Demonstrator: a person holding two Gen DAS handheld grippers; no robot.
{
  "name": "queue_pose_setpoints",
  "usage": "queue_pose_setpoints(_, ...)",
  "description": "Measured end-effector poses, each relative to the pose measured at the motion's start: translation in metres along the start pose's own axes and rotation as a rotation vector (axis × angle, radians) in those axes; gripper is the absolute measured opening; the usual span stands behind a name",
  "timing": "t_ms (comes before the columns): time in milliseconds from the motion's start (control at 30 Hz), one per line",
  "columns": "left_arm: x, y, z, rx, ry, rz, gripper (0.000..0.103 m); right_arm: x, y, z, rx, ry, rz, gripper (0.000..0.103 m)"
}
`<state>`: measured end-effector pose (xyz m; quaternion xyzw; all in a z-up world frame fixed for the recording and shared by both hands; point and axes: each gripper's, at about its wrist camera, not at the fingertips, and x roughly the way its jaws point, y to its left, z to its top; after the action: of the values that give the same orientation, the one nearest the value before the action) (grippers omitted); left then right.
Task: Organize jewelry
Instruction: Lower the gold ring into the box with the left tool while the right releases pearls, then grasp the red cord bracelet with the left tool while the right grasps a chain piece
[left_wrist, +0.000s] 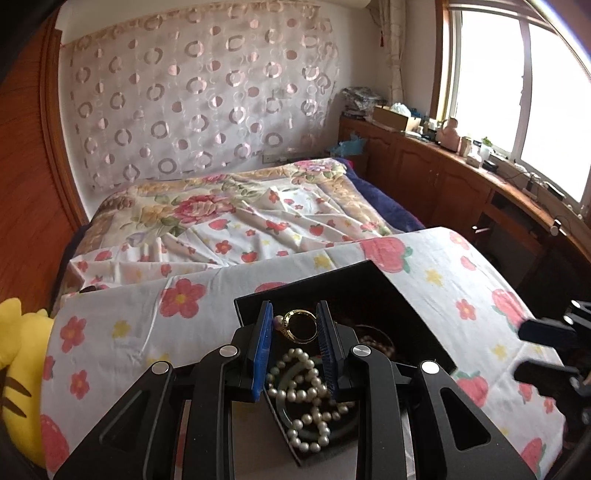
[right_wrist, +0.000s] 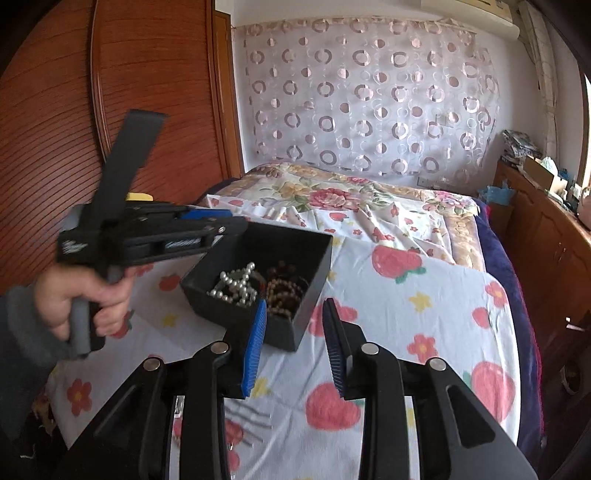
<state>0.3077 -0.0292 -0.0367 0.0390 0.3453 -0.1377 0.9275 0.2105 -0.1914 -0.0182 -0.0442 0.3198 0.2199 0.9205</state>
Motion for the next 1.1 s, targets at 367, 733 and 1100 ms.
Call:
queue_pose_setpoints(367, 0.014, -0.008, -0.001, 0.022, 0.023, 0.019, 0.04, -0.008, 0.002, -0.019, -0.01, 0.022, 0.013, 0.034)
queue_pose_setpoints(733, -0.033, -0.026, -0.031, 0.089, -0.029, 0.023, 0.076, -0.019, 0.019, -0.045, -0.032, 0.051, 0.032, 0.034)
queue_pose_setpoints(1100, -0.085, -0.035, -0.103, 0.1, -0.023, -0.032, 0.085, -0.024, 0.044, -0.09, -0.052, 0.142, 0.08, 0.034)
